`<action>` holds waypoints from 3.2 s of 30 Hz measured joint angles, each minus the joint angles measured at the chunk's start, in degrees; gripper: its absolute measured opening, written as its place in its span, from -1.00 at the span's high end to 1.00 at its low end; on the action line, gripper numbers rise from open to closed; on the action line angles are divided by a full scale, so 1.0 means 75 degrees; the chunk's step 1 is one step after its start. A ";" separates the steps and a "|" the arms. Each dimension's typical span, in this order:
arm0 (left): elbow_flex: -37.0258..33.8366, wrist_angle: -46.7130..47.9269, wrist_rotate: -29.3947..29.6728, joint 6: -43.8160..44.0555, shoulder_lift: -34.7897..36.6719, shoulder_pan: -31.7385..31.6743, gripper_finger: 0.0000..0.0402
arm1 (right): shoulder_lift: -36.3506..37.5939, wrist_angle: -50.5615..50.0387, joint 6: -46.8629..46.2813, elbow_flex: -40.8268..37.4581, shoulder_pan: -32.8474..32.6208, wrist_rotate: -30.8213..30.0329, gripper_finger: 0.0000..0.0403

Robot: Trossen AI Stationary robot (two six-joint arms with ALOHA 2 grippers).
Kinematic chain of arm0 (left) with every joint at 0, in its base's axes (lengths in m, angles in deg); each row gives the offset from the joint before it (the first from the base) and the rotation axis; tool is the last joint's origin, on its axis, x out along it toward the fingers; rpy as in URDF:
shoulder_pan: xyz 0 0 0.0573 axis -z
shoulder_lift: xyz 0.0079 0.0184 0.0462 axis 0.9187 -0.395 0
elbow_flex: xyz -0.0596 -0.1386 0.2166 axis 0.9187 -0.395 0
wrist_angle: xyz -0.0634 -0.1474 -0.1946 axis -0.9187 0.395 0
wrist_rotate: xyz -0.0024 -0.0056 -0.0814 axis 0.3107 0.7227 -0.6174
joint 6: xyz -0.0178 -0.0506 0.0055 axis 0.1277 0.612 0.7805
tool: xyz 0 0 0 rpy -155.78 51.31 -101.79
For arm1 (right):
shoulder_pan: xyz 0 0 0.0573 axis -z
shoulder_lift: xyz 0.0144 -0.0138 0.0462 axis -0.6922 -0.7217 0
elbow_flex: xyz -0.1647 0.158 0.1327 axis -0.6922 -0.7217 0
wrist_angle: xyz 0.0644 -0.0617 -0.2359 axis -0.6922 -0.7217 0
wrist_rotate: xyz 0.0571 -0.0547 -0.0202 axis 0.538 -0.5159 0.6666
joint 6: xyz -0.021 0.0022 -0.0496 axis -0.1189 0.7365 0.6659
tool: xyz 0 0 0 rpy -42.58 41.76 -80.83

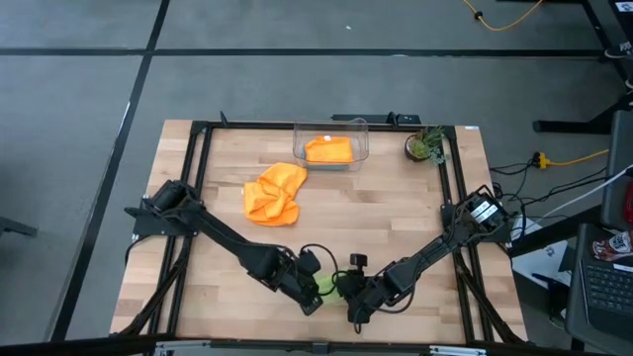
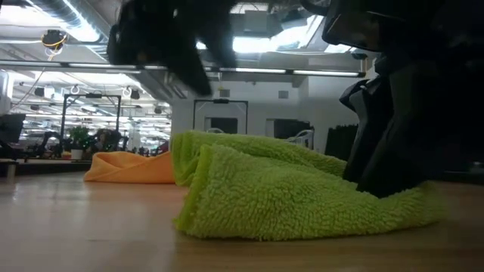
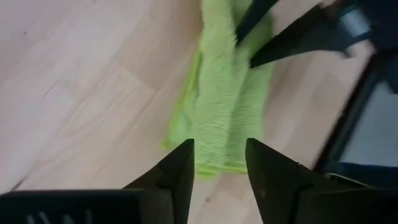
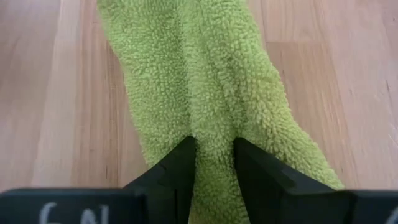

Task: Fold microfiber towels
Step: Fold the green microfiber cloth, then put the green microfiber cloth into the transparent bin

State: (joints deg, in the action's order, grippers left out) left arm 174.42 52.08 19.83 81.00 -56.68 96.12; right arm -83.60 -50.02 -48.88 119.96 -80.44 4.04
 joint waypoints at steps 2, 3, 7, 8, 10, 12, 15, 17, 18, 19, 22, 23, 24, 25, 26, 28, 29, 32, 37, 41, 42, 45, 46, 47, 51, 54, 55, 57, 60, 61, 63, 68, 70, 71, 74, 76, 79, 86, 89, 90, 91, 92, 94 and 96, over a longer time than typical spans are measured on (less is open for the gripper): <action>0.0004 -0.0442 -0.0011 -0.0017 0.0124 0.0063 0.34 | 0.0000 -0.0059 0.0024 0.0035 0.0004 0.0000 0.42; 0.0018 -0.0759 -0.0015 -0.0125 0.0127 0.0122 0.35 | 0.0011 -0.0121 0.0048 0.0076 0.0009 0.0000 0.42; 0.0014 -0.1672 0.0028 -0.0524 -0.0156 0.0420 0.36 | 0.0118 -0.0217 0.0248 0.0307 0.0020 -0.0003 0.42; 0.0000 -0.1830 0.0105 -0.0609 -0.0231 0.0472 0.36 | 0.0139 -0.0225 0.0259 0.0384 0.0026 -0.0003 0.42; 0.0002 -0.2167 0.0265 -0.0621 -0.0380 0.0510 0.36 | 0.0140 -0.0354 0.0265 0.0547 0.0032 0.0001 0.42; 0.0015 -0.2151 0.0354 -0.0507 -0.0575 0.0501 0.36 | 0.0140 -0.0728 0.0307 0.0751 0.0032 0.0052 0.42; -0.0012 -0.2043 0.0575 -0.0440 -0.0875 0.0498 0.36 | 0.0150 -0.1202 0.0428 0.1093 0.0035 0.0266 0.42; -0.0012 -0.2090 0.0641 -0.0431 -0.0898 0.0501 0.36 | 0.0158 -0.2047 0.0433 0.1428 0.0106 0.0639 0.42; 0.0004 -0.2126 0.0617 -0.0411 -0.0890 0.0531 0.36 | 0.0171 -0.2544 0.0428 0.1639 0.0171 0.0900 0.42; 0.0009 -0.2129 0.0586 -0.0344 -0.0883 0.0558 0.36 | 0.0253 -0.3170 0.0392 0.1831 0.0261 0.1167 0.42; 0.0000 -0.2053 0.0500 -0.0158 -0.0727 0.0733 0.36 | 0.0546 -0.4562 0.0454 0.2261 0.0537 0.1710 0.42; 0.0001 -0.2061 0.0504 -0.0066 -0.0624 0.0789 0.36 | 0.0683 -0.4828 0.0493 0.2320 0.0609 0.1760 0.42; 0.0009 -0.2012 0.0564 -0.0017 -0.0515 0.0876 0.36 | 0.0875 -0.5033 0.0599 0.2357 0.0663 0.1774 0.42; 0.0013 -0.1930 0.0650 0.0009 -0.0415 0.0969 0.36 | 0.1083 -0.5156 0.0646 0.2385 0.0709 0.1777 0.42; 0.0018 -0.1854 0.0764 0.0031 -0.0334 0.1056 0.36 | 0.1314 -0.5165 0.0667 0.2401 0.0775 0.1778 0.42; 0.0018 -0.1565 0.1091 0.0163 -0.0217 0.1244 0.36 | 0.1785 -0.5191 0.0679 0.2401 0.0944 0.1900 0.42; 0.0016 -0.1541 0.1251 0.0192 -0.0195 0.1333 0.36 | 0.1983 -0.5199 0.0699 0.2401 0.1064 0.2029 0.42; 0.0016 -0.1571 0.1521 0.0137 -0.0188 0.1527 0.36 | 0.2379 -0.5162 0.0857 0.2401 0.1528 0.2842 0.42; 0.0003 -0.1593 0.1349 -0.0317 -0.0321 0.1558 0.36 | 0.2270 -0.4763 0.1608 0.2391 0.2288 0.4394 0.42; 0.0015 -0.1617 0.1411 -0.0482 -0.0310 0.1483 0.36 | 0.1967 -0.4160 0.2706 0.2390 0.2554 0.4616 0.42; 0.0015 -0.1605 0.1412 -0.0576 -0.0310 0.1480 0.36 | 0.1914 -0.4063 0.2837 0.2390 0.2581 0.4613 0.42; 0.0015 -0.1611 0.1422 -0.0823 -0.0324 0.1483 0.36 | 0.1809 -0.3817 0.2639 0.2390 0.2654 0.4668 0.42; 0.0015 -0.1597 0.1417 -0.0916 -0.0331 0.1485 0.36 | 0.1778 -0.3812 0.2608 0.2390 0.2720 0.4824 0.42; 0.0015 -0.1585 0.1416 -0.1015 -0.0338 0.1488 0.36 | 0.1740 -0.3813 0.2605 0.2390 0.2810 0.4978 0.42; 0.0015 -0.1532 0.1416 -0.1053 -0.0339 0.1483 0.36 | 0.1540 -0.3765 0.2780 0.2390 0.3372 0.5484 0.39; 0.0015 -0.1345 0.1416 -0.1049 -0.0339 0.1483 0.36 | 0.1189 -0.3672 0.2897 0.2390 0.3815 0.6349 0.29; 0.0015 -0.1279 0.1416 -0.1049 -0.0339 0.1483 0.36 | 0.1044 -0.3669 0.3014 0.2390 0.3907 0.6540 0.23; 0.0015 -0.1166 0.1416 -0.1046 -0.0339 0.1483 0.36 | 0.0742 -0.3671 0.3070 0.2390 0.3993 0.6809 0.09; 0.0015 -0.1059 0.1418 -0.1049 -0.0339 0.1476 0.36 | 0.0275 -0.3643 0.3130 0.2390 0.3959 0.7039 -0.16; 0.0015 -0.0995 0.1415 -0.1049 -0.0339 0.1461 0.36 | 0.0126 -0.3630 0.3242 0.2390 0.3924 0.7122 -0.25; 0.0015 -0.0786 0.1414 -0.1074 -0.0339 0.1419 0.36 | -0.0156 -0.3460 0.3450 0.2384 0.3847 0.7403 -0.38; 0.0015 -0.0464 0.1438 -0.1835 -0.0339 0.1195 0.36 | -0.0596 -0.3081 0.4109 0.2384 0.3663 0.7835 -0.52; 0.0015 -0.0627 0.1234 -0.2217 -0.0342 0.1102 0.36 | -0.0741 -0.2929 0.4210 0.2384 0.3634 0.7816 -0.52; 0.0015 -0.0694 0.1043 -0.2386 -0.0357 0.1041 0.36 | -0.0809 -0.2843 0.4209 0.2384 0.3637 0.7820 -0.52; 0.0007 -0.0939 0.0555 -0.2838 -0.0527 0.0850 0.36 | -0.1083 -0.2724 0.4098 0.2384 0.3652 0.7840 -0.53; 0.0004 -0.1088 0.0359 -0.3075 -0.0595 0.0736 0.36 | -0.1261 -0.2689 0.4062 0.2384 0.3652 0.7831 -0.53; 0.0006 -0.1264 0.0132 -0.3344 -0.0694 0.0646 0.37 | -0.1380 -0.2530 0.4033 0.2385 0.3652 0.7857 -0.53; 0.0018 -0.1484 -0.0167 -0.3481 -0.0949 0.0447 0.44 | -0.1434 -0.2401 0.3861 0.2393 0.3583 0.7889 -0.53; 0.0013 -0.1510 -0.0185 -0.3532 -0.0996 0.0371 0.47 | -0.1475 -0.2249 0.3785 0.2407 0.3372 0.7823 -0.53; 0.0020 -0.1522 -0.0196 -0.3529 -0.1011 0.0352 0.48 | -0.1493 -0.2196 0.3760 0.2410 0.3302 0.7775 -0.53; 0.0017 -0.1474 -0.0198 -0.3534 -0.1024 0.0350 0.48 | -0.1527 -0.2123 0.3734 0.2416 0.3235 0.7723 -0.53; 0.0015 -0.1477 -0.0227 -0.3528 -0.1035 0.0347 0.49 | -0.1539 -0.2075 0.3687 0.2416 0.3180 0.7671 -0.53; 0.0012 -0.1532 -0.0246 -0.3482 -0.1044 0.0352 0.49 | -0.1545 -0.2025 0.3624 0.2416 0.3112 0.7596 -0.53; 0.0012 -0.1537 -0.0253 -0.3432 -0.1048 0.0351 0.49 | -0.1553 -0.2028 0.3458 0.2416 0.3077 0.7574 -0.53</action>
State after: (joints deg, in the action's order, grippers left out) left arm 174.51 40.55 17.93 55.26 -64.54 98.76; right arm -95.25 -65.23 -22.94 138.08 -57.37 60.84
